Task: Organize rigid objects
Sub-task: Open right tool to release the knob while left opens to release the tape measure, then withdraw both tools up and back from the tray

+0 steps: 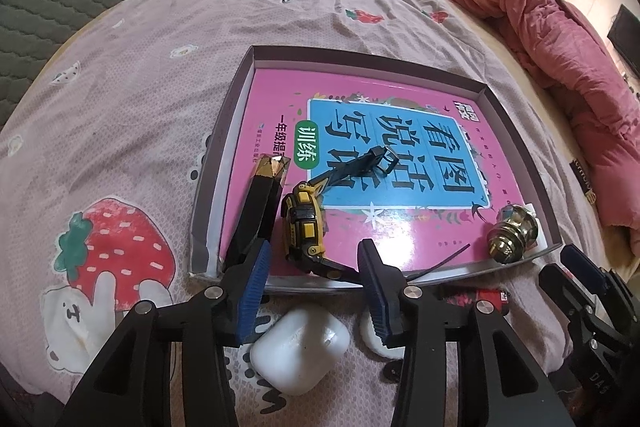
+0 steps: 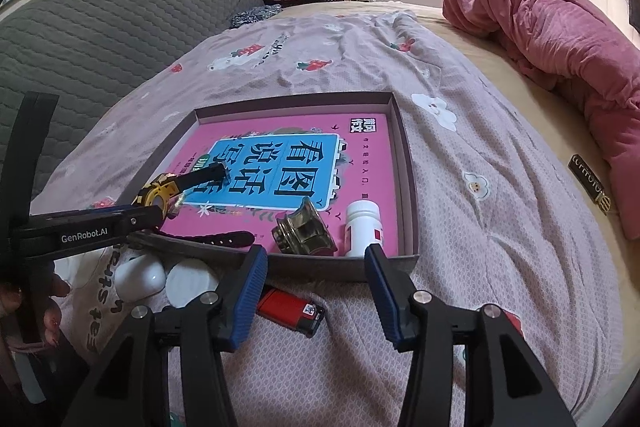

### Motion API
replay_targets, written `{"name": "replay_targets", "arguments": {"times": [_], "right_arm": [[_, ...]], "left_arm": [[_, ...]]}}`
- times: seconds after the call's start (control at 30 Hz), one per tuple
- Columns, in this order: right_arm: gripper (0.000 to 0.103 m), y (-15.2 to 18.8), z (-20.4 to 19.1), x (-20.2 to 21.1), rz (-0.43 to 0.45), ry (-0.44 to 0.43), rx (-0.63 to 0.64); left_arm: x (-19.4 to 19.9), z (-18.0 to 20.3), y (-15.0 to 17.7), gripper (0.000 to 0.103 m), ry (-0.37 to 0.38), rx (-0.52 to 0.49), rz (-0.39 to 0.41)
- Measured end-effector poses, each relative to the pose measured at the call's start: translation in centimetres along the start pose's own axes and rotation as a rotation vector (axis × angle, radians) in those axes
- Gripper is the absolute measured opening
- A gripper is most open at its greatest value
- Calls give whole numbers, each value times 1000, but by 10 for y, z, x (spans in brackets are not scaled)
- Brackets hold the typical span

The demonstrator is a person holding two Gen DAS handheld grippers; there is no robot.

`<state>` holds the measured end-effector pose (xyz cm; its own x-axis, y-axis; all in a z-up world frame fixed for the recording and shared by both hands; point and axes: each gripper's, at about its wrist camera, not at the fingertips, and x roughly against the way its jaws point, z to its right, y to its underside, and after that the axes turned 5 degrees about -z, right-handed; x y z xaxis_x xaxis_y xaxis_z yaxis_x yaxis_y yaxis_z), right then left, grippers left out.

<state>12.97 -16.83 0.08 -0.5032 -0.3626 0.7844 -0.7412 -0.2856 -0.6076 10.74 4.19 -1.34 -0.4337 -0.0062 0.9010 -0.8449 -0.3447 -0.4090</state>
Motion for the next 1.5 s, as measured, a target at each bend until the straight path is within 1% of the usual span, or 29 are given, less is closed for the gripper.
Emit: {"name": "replay_targets", "arguments": {"times": [0.3,0.6,0.77,0.97,1.17,1.27,1.33,1.4,1.43,1.5], "right_arm": [[51,6,-3,-1,-7,16,26],[51,5,-8,6,19,-3,39],[51,5,-10,12,41,-8,44],[51,2,-12,23,89,-11,48],[52,2,-11,28,101,-14,43],[52,3,-10,29,98,-12,42],[56,3,-11,30,97,-11,42],[57,3,-11,31,102,-10,43],[57,3,-11,32,104,-11,43],[57,4,-11,33,105,-11,42]], "left_arm": [[5,0,3,48,8,-14,-1],[16,2,3,51,11,-20,18],[24,3,3,51,9,-24,34],[34,5,2,51,18,-25,54],[42,6,4,51,19,-31,69],[46,5,5,52,22,-33,71],[48,6,6,52,22,-35,74],[50,5,6,52,20,-34,80],[51,5,6,53,19,-35,81],[53,5,6,58,18,-34,84]]}}
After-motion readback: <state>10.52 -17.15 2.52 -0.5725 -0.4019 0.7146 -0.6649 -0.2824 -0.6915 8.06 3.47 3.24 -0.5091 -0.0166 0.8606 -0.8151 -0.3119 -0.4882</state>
